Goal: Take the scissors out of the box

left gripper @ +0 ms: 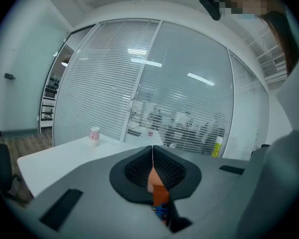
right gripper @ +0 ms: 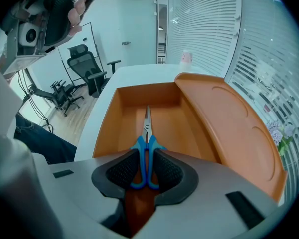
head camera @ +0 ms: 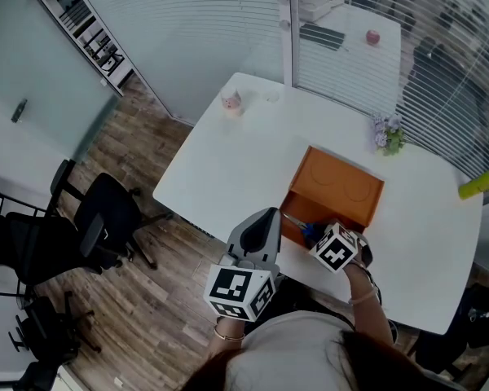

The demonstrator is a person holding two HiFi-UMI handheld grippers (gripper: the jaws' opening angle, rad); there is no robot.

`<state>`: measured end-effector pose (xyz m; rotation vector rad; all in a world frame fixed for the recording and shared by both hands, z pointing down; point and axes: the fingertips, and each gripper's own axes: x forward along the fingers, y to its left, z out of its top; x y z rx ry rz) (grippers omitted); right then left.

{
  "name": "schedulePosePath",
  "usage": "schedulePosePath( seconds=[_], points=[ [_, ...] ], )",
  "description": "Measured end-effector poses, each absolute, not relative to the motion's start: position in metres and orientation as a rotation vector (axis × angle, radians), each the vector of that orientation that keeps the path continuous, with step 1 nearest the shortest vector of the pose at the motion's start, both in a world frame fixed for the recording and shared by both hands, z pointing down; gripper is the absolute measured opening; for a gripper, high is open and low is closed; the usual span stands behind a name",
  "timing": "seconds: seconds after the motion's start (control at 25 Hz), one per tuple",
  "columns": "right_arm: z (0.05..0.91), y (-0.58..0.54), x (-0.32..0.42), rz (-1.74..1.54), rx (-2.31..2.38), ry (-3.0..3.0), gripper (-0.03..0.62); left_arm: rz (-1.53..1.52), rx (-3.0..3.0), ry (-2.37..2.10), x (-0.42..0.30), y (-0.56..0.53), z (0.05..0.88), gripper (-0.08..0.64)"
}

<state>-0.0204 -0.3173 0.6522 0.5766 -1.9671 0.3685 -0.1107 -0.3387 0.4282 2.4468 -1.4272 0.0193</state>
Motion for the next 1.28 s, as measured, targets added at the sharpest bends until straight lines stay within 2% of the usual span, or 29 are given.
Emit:
schedulePosePath(
  seconds=[0.24,1.28],
  points=[
    [0.653,-0.315,-0.019,0.364,0.591,-1.969,0.114,0.011,2.445,-1.436,-0.112,-0.334,0.427,0.020],
    [0.610,-0.302,-0.010,0.340,0.738,-2.091,0.110,-0.013,2.476,-1.474,-0.109,-0.301,0.408,0.020]
  ],
)
